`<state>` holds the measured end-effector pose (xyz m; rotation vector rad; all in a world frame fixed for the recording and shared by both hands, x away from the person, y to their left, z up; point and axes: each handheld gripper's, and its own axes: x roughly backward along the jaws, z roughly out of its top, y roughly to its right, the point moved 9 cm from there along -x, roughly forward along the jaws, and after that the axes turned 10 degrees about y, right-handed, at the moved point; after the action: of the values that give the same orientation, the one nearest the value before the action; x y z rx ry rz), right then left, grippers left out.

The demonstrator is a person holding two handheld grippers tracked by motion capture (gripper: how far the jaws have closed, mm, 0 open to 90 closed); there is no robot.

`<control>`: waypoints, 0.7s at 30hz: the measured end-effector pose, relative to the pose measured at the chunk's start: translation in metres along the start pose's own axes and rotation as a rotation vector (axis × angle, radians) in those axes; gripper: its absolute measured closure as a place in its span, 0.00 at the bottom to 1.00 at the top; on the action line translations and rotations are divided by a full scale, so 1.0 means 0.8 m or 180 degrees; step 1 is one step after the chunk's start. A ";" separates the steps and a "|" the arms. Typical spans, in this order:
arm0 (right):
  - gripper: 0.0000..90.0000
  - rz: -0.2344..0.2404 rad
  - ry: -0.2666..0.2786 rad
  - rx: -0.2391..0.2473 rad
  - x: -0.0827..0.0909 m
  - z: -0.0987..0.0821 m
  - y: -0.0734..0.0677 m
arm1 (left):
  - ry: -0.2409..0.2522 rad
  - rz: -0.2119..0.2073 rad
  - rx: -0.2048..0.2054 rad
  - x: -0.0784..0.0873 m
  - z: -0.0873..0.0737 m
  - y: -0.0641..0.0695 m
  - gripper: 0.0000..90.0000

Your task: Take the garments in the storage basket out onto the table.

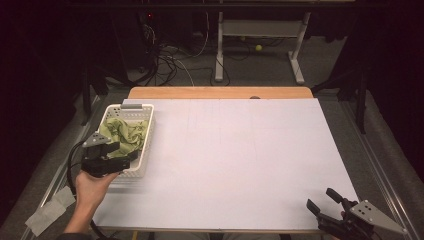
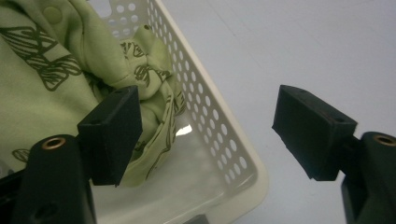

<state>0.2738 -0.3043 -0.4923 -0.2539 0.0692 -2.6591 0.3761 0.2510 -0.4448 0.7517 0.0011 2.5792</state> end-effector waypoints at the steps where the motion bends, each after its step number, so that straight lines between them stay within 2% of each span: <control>1: 0.23 -0.0003 0.0001 0.0000 0.000 0.000 0.000 | -0.0035 -0.0004 0.0012 0.000 0.000 -0.002 0.24; 5: 0.23 0.0003 -0.0003 -0.0003 0.000 0.000 0.000 | -0.0131 0.0030 0.0012 0.000 0.002 -0.012 0.20; 11: 0.23 0.0012 -0.0011 -0.0007 0.000 -0.001 -0.001 | -0.0200 0.0095 0.0095 0.002 0.006 -0.029 0.16; 21: 0.23 0.0009 -0.0016 -0.0012 -0.001 -0.001 -0.001 | -0.0322 0.0226 0.0184 0.002 0.015 -0.059 0.16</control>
<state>0.2738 -0.3034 -0.4928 -0.2616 0.0727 -2.6557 0.4009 0.2922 -0.4397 0.9186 0.0181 2.6148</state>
